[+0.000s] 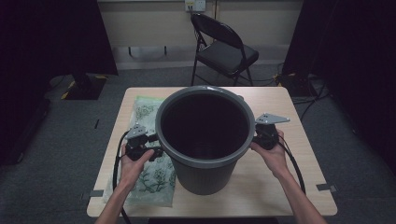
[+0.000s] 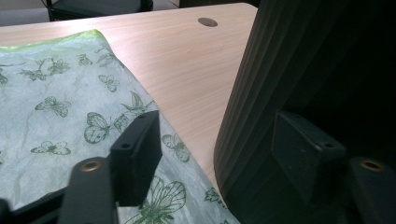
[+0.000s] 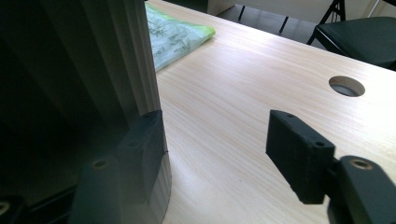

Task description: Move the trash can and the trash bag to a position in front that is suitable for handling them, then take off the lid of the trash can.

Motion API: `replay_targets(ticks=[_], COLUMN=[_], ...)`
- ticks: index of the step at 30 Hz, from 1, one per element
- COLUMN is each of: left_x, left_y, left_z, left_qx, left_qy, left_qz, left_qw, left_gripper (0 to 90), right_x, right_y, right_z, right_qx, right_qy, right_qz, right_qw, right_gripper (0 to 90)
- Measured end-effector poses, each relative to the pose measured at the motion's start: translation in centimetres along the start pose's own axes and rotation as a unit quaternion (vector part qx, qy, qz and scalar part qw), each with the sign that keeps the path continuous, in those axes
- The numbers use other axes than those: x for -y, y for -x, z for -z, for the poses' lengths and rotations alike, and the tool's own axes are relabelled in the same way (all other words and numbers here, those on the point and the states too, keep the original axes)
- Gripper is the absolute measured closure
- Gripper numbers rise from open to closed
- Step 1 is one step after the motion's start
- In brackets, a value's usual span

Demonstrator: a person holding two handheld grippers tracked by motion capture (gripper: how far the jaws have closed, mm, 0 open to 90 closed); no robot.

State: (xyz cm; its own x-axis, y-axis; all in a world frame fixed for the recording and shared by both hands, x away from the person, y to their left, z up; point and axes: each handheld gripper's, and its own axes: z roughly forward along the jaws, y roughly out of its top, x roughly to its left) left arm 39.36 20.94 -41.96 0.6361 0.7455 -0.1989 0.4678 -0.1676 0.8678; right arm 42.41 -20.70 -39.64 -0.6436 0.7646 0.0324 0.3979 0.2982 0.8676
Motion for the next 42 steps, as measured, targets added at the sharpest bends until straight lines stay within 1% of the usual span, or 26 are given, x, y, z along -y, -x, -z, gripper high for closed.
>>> replay_targets(ticks=[2,3,5,6,7,8,9,11,12,13,14,16,17,19,20,21,24,25,26,28,31,33,34,36,38,42], left_x=[0.2,0.5,1.1,1.7,2.1,2.5,3.0,3.8,4.1,4.4,5.0,5.7,6.1,6.4,6.5,6.6,7.2,7.4,7.4,7.5,7.9,8.1,8.1,8.1,8.1,8.1], left_y=[-0.2,-0.2,-0.1,-0.1,-0.2,-0.3,-0.4,-0.6,-0.6,-0.7,-0.7,-0.7,-0.7,-0.5,-0.4,-0.3,0.1,0.2,0.3,0.4,0.3,0.4,0.4,0.4,0.4,0.5], left_z=[0.0,-0.1,-0.1,-0.3,-0.5,-0.5,-0.6,-0.5,-0.5,-0.5,-0.6,-0.8,-0.9,-1.2,-1.4,-1.5,-2.1,-2.2,-2.3,-2.4,-2.6,-2.6,-2.6,-2.6,-2.7,-2.8], left_qx=[0.001,0.003,-0.006,-0.008,-0.006,-0.003,0.004,-0.007,-0.017,-0.019,-0.023,-0.025,-0.031,-0.040,-0.044,-0.045,-0.045,-0.050,-0.055,-0.055,-0.058,-0.059,-0.059,-0.060,-0.061,-0.063], left_qy=[-0.010,-0.016,-0.035,-0.046,-0.055,-0.062,-0.067,-0.082,-0.092,-0.103,-0.112,-0.130,-0.132,-0.138,-0.144,-0.143,-0.166,-0.161,-0.164,-0.160,-0.135,-0.123,-0.123,-0.124,-0.123,-0.123], left_qz=[-0.003,-0.008,-0.027,-0.030,-0.027,-0.025,-0.015,-0.014,-0.024,-0.030,-0.033,-0.034,-0.032,-0.038,-0.048,-0.048,-0.063,-0.077,-0.080,-0.078,-0.082,-0.077,-0.077,-0.077,-0.077,-0.078], left_qw=[0.9999,0.9998,0.9990,0.9984,0.9981,0.9978,0.9976,0.9965,0.9953,0.9940,0.9929,0.9906,0.9902,0.9889,0.9875,0.9875,0.9831,0.9826,0.9816,0.9825,0.9857,0.9876,0.9876,0.9875,0.9876,0.9873], left_gripper=[25.9,24.6,24.6,24.0,22.8,22.4,22.3,22.2,22.2,22.2,22.3,23.0,23.0,23.6,23.6,23.6,23.5,21.8,21.2,20.3,17.6,16.2,16.1,16.1,16.0,15.2], right_x=[-0.1,-0.1,-0.3,-0.4,-0.5,-0.7,-0.7,-0.8,-0.9,-0.9,-1.0,-1.2,-1.4,-1.7,-1.8,-2.0,-2.5,-2.7,-2.9,-3.3,-4.0,-4.6,-5.2,-5.7,-6.6,-8.6], right_y=[0.1,0.3,0.5,0.6,0.7,0.7,0.8,1.0,1.0,1.0,1.1,1.3,1.3,1.3,1.4,1.3,0.8,0.7,0.7,0.8,1.4,1.5,1.6,1.8,2.2,2.6], right_z=[0.0,0.0,0.2,0.3,0.4,0.4,0.5,0.7,0.8,1.0,1.1,1.4,1.5,1.6,1.7,1.7,2.1,2.2,2.3,2.4,2.5,2.6,2.7,2.7,2.9,3.3], right_qx=[-0.003,-0.005,-0.016,-0.019,-0.021,-0.025,-0.026,-0.030,-0.028,-0.023,-0.024,-0.030,-0.031,-0.028,-0.030,-0.030,-0.024,-0.022,-0.020,-0.025,-0.031,-0.030,-0.031,-0.032,-0.032,-0.035], right_qy=[-0.003,-0.005,-0.007,-0.008,-0.011,-0.013,-0.013,-0.016,-0.014,-0.010,-0.005,0.002,0.009,0.012,0.012,0.013,0.010,0.011,0.007,-0.001,0.006,0.014,0.012,0.017,-0.002,0.003], right_qz=[0.001,0.003,0.002,0.006,0.010,0.008,0.009,0.002,0.004,0.004,0.004,0.002,0.003,0.009,0.010,0.009,0.026,0.026,0.028,0.027,0.023,0.036,0.037,0.037,0.026,0.020], right_qw=[1.0000,1.0000,0.9998,0.9998,0.9997,0.9996,0.9995,0.9994,0.9995,0.9997,0.9997,0.9995,0.9995,0.9995,0.9994,0.9994,0.9993,0.9993,0.9994,0.9993,0.9992,0.9988,0.9988,0.9987,0.9991,0.9992], right_gripper=[33.9,33.6,34.2,33.7,30.8,29.9,28.5,25.8,25.9,25.9,26.3,31.2,32.9,34.7,36.1,36.9,37.3,37.3,37.4,37.8,42.3,44.4,44.5,47.1,49.3,43.6])
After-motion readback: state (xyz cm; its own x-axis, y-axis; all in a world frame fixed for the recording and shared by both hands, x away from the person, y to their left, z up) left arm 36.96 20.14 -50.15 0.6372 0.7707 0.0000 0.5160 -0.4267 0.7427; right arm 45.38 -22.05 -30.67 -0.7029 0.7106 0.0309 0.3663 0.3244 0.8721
